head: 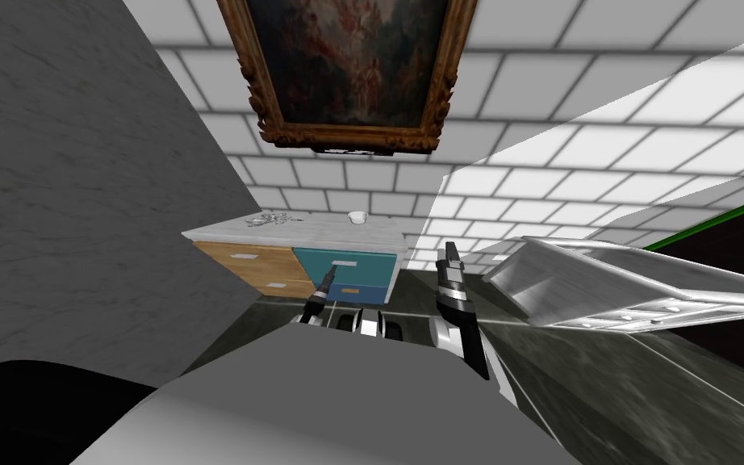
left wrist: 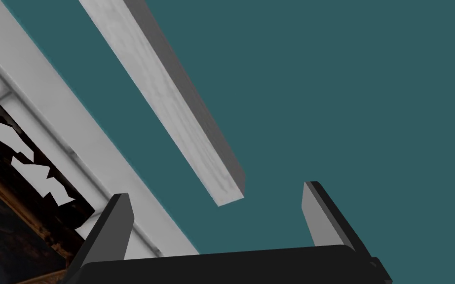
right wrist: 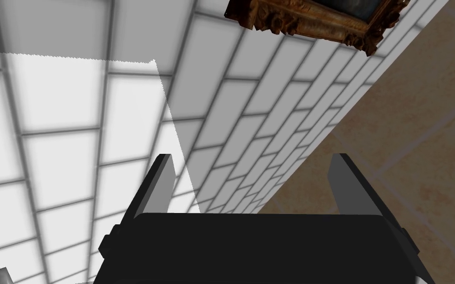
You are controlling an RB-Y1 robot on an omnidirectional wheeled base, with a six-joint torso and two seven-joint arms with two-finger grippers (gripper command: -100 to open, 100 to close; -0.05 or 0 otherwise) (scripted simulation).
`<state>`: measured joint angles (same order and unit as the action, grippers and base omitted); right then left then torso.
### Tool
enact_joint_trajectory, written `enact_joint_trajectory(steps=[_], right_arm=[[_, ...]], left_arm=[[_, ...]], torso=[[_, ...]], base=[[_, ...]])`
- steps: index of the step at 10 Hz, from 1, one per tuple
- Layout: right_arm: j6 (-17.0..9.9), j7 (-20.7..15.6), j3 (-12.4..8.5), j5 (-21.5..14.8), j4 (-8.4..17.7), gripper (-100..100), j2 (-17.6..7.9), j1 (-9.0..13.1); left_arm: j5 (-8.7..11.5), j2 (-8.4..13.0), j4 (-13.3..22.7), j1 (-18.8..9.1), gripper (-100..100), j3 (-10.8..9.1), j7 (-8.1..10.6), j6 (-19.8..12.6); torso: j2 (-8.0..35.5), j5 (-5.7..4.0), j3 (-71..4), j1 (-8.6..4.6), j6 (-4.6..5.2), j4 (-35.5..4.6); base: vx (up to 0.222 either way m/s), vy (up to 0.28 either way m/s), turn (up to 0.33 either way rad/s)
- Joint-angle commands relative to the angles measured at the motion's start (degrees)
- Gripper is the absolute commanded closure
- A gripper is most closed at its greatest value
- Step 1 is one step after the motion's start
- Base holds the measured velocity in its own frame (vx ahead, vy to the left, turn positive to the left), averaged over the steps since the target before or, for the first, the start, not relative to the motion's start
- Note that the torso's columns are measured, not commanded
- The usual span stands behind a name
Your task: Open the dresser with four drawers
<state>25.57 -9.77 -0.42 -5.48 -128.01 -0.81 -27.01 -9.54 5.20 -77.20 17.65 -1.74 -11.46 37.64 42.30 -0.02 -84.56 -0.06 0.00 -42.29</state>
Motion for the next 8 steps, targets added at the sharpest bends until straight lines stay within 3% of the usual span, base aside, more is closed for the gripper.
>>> enact_joint_trajectory(steps=[1, 2, 4, 7, 8], right_arm=[[0.0, 0.0, 0.0, 0.0, 0.0, 0, 0.0, 0.0], [0.0, 0.0, 0.0, 0.0, 0.0, 0, 0.0, 0.0], [0.0, 0.0, 0.0, 0.0, 0.0, 0, 0.0, 0.0], [0.0, 0.0, 0.0, 0.0, 0.0, 0, 0.0, 0.0], [0.0, 0.0, 0.0, 0.0, 0.0, 0, 0.0, 0.0]], left_arm=[[-0.1, -1.1, 1.1, -0.4, -100, -0.06, -0.15, -0.2], [0.8, 0.4, 3.1, -2.6, -100, -1.91, 0.73, -0.8], [1.7, 2.0, 5.0, -4.8, -100, -3.78, 1.65, -1.3], [2.6, 3.6, 6.9, -7.0, -100, -5.64, 2.57, -1.9], [2.4, 3.0, 6.2, -6.4, -100, -5.16, 2.24, -1.8]], torso=[[0.0, 0.02, 0.0, 0.06, 0.00, 0.0], [0.1, 0.02, 0.1, 0.09, -0.01, 0.0], [0.2, -0.03, 0.2, -0.08, 0.00, -0.1], [-0.1, 0.04, 0.0, 0.15, -0.01, 0.0], [-0.1, 0.06, -0.1, 0.20, 0.00, 0.0]], base=[[0.043, 0.003, -0.003], [-0.022, -0.046, -0.175], [-0.050, -0.072, -0.153], [-0.041, -0.060, -0.079], [-0.015, -0.014, -0.013]])
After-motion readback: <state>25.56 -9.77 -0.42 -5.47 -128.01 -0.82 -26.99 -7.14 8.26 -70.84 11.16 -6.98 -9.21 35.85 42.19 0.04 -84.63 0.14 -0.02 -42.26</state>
